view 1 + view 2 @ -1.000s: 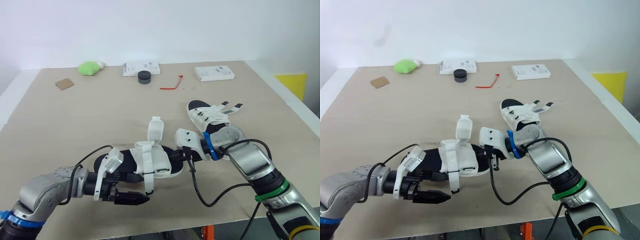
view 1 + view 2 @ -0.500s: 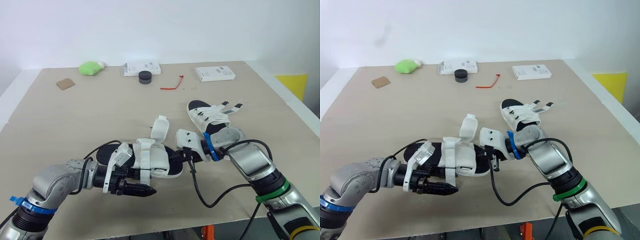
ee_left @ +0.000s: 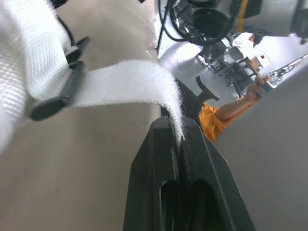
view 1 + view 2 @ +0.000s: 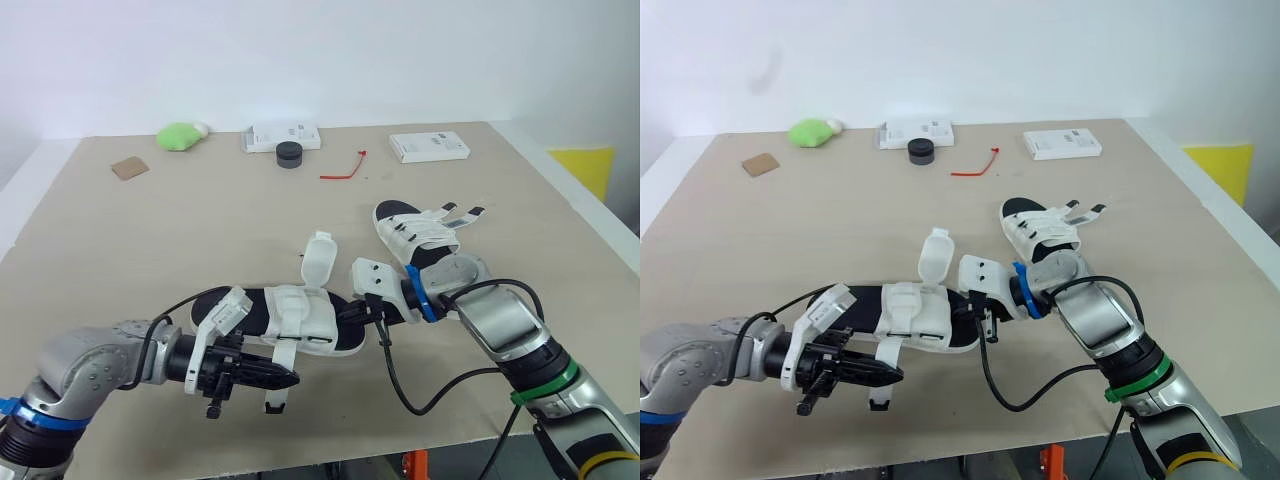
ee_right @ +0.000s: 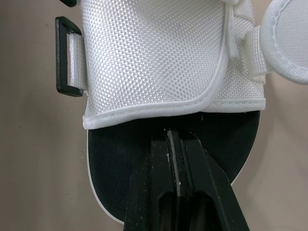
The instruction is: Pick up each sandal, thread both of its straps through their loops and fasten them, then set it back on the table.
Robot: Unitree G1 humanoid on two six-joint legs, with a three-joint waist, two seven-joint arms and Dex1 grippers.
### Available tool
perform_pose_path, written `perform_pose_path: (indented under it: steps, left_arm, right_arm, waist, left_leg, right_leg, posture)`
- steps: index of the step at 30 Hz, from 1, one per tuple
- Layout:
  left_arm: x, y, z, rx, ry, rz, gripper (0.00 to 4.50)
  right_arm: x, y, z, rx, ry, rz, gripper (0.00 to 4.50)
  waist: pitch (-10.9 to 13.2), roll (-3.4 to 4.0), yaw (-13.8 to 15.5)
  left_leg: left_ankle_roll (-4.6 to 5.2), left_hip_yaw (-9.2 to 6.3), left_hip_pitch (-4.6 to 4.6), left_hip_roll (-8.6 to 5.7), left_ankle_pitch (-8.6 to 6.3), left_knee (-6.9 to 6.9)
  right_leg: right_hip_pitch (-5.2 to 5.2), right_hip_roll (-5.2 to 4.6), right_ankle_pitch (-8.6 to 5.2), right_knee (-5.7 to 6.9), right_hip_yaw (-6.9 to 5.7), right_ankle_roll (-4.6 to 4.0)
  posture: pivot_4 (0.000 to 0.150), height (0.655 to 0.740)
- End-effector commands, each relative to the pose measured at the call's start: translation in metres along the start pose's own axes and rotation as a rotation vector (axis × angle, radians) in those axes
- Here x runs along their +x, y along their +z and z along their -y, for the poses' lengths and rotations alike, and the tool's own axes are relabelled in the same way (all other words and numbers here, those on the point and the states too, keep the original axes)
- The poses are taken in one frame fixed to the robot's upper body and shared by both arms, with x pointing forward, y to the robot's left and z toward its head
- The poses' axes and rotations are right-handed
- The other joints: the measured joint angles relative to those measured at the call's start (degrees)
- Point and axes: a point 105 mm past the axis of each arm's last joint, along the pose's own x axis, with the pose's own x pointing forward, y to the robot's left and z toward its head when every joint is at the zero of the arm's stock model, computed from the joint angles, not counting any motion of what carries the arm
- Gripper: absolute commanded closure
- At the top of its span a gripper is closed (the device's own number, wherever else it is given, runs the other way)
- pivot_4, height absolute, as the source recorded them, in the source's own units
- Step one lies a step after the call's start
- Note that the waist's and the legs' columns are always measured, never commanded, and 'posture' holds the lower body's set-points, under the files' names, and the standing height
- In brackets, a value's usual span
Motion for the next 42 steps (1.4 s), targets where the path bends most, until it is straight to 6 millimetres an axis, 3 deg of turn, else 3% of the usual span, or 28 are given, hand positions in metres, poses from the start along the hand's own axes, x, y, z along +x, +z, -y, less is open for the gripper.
perform_pose_path:
  steps: [1, 3, 5, 8, 11, 15, 18, 20, 34, 42]
  left_arm:
    - [-0.012, 0.025, 0.021, 0.064, -0.064, 0.018, 4.41]
    - [-0.015, 0.034, 0.025, 0.074, -0.073, 0.027, 4.41]
    - [-0.017, 0.057, 0.020, 0.092, -0.057, 0.091, 4.41]
    - [-0.018, 0.087, 0.002, 0.036, -0.019, 0.199, 4.41]
    - [-0.012, 0.099, -0.023, -0.073, 0.049, 0.240, 4.41]
    - [-0.008, 0.098, -0.054, -0.217, 0.127, 0.261, 4.41]
    - [-0.003, 0.081, -0.085, -0.341, 0.251, 0.215, 4.41]
    - [-0.001, 0.077, -0.094, -0.378, 0.278, 0.209, 4.41]
    - [0.021, 0.092, -0.092, -0.388, 0.155, 0.201, 4.41]
    - [0.034, 0.094, -0.106, -0.385, 0.190, 0.195, 4.41]
  right_arm:
    - [0.016, -0.026, -0.016, 0.089, 0.090, -0.067, 4.50]
    - [0.016, -0.026, -0.016, 0.089, 0.090, -0.067, 4.50]
    - [0.017, -0.025, -0.015, 0.087, 0.089, -0.067, 4.50]
    - [0.018, -0.024, -0.014, 0.083, 0.090, -0.066, 4.50]
    - [0.019, -0.024, -0.013, 0.079, 0.088, -0.065, 4.50]
    - [0.018, -0.024, -0.013, 0.078, 0.083, -0.067, 4.50]
    - [0.016, -0.027, -0.014, 0.083, 0.079, -0.071, 4.50]
    - [0.015, -0.028, -0.015, 0.086, 0.077, -0.073, 4.50]
    - [0.017, -0.028, -0.017, 0.101, 0.065, -0.066, 4.50]
    - [0.018, -0.027, -0.018, 0.105, 0.061, -0.063, 4.50]
  waist:
    - [0.03, -0.05, -0.01]
    - [0.04, -0.04, -0.02]
    - [0.06, -0.02, -0.07]
    - [0.12, -0.09, -0.02]
    - [0.13, -0.07, -0.07]
    - [0.13, -0.08, 0.06]
    - [0.12, -0.07, 0.21]
    - [0.10, -0.06, 0.23]
    - [0.04, -0.01, 0.71]
    - [0.03, 0.00, 0.96]
  left_leg:
    - [0.00, -0.01, 0.00, 0.00, 0.00, 0.00]
    - [0.00, -0.01, 0.00, 0.01, 0.00, 0.00]
    - [0.00, 0.02, 0.00, 0.00, 0.00, 0.00]
    - [0.00, -0.07, -0.02, 0.00, 0.00, 0.02]
    - [0.00, -0.06, -0.06, -0.02, 0.00, 0.02]
    - [0.00, -0.11, -0.21, -0.07, -0.01, 0.03]
    - [0.00, -0.26, -0.21, -0.14, -0.01, 0.07]
    - [-0.01, -0.32, -0.21, -0.16, 0.00, 0.10]
    - [-0.27, -0.61, -0.10, -0.24, 0.15, 0.14]
    - [-0.31, -0.67, -0.05, -0.24, 0.18, 0.14]
  right_leg:
    - [-0.01, 0.01, 0.00, 0.00, -0.01, 0.00]
    - [-0.01, 0.01, 0.00, 0.00, -0.03, 0.00]
    - [-0.02, 0.00, 0.00, 0.00, 0.00, 0.00]
    - [0.00, 0.02, 0.02, 0.00, -0.09, 0.03]
    - [-0.03, 0.03, 0.03, 0.00, -0.04, 0.05]
    - [-0.10, -0.01, 0.02, -0.01, -0.05, 0.08]
    - [-0.04, -0.05, 0.03, -0.02, -0.15, 0.10]
    - [0.00, -0.06, 0.04, -0.02, -0.20, 0.11]
    - [0.27, -0.12, 0.06, -0.02, -0.54, 0.14]
    - [0.35, -0.13, 0.07, -0.02, -0.62, 0.14]
  posture:
    - [0.150, 0.7400]
    - [0.150, 0.7400]
    - [0.150, 0.7400]
    - [0.150, 0.7400]
    - [0.150, 0.7400]
    - [0.150, 0.7400]
    - [0.150, 0.7400]
    - [0.150, 0.7400]
    - [0.150, 0.7400]
    - [0.150, 0.7400]
